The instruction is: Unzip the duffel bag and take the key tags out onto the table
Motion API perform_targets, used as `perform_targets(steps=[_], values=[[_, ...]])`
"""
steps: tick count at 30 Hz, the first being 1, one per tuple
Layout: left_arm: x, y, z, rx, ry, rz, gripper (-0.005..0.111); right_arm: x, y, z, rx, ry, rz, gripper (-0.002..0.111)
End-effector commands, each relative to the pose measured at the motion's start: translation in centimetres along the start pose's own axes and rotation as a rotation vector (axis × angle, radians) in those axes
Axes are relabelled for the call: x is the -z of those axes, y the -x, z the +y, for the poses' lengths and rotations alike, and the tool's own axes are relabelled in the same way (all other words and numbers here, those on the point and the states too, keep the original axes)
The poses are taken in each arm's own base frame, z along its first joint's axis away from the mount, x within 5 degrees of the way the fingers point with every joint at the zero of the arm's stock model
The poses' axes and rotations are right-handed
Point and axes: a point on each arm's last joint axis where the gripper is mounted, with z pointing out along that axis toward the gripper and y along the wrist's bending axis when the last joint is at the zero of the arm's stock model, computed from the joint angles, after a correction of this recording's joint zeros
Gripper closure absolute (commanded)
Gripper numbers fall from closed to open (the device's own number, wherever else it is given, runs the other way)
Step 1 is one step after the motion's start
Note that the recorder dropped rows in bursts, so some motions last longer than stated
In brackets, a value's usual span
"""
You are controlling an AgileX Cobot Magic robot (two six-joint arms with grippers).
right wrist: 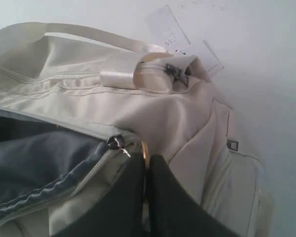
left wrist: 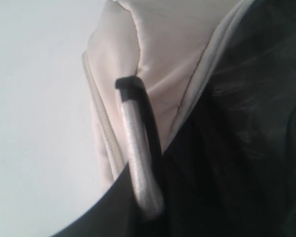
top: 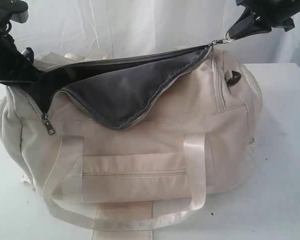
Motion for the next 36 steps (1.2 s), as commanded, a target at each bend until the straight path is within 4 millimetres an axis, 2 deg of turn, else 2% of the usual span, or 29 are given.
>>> perform_targets(steps=[1, 8, 12, 15, 19, 21, 23, 26, 29, 32, 36], values=[[0.5, -0.7, 0.4, 0.005, 0.023, 0.072, 0.107, 1.4, -1.0, -0.6, 0.015, -0.104, 0.016, 0.108], [0.5, -0.7, 0.4, 0.005, 0.023, 0.071, 0.107, 1.2, -2.8, -0.5, -0.019, -0.099, 0.064, 0.108], [0.5, -0.5, 0.4, -0.003, 0.023, 0.047, 0.105, 1.3, -2.6, 0.0, -0.009, -0.071, 0.024, 0.108], [0.5, -0.5, 0.3, -0.028, 0.011, 0.047, 0.090, 1.2, -2.4, 0.5, -0.003, -0.031, 0.002, 0.108], [0.6, -0.5, -0.3, -0.078, -0.048, 0.052, 0.055, 1.2, -2.2, 0.4, -0.001, -0.039, -0.013, 0.108], [0.6, -0.5, -0.4, -0.089, -0.059, 0.046, 0.044, 1.0, -2.1, 0.6, 0.005, -0.039, -0.021, 0.108], [0.6, -0.3, -0.3, -0.088, -0.057, 0.031, 0.037, 1.0, -2.0, 0.7, 0.007, -0.037, -0.028, 0.108], [1.7, 0.9, -0.4, -0.074, -0.080, -0.009, 0.035, 0.8, -2.0, 1.0, 0.022, -0.035, -0.030, 0.108], [3.6, 2.8, -0.8, -0.078, -0.162, -0.087, 0.035, 0.5, -1.9, 1.5, 0.049, -0.024, -0.029, 0.108], [5.1, 4.0, -1.5, -0.180, -0.239, -0.164, 0.036, 0.3, -1.8, 1.7, 0.058, -0.020, -0.043, 0.108], [5.4, 4.9, -2.5, -0.326, -0.259, -0.224, 0.038, 0.0, -1.7, 1.7, 0.062, -0.014, -0.048, 0.108]])
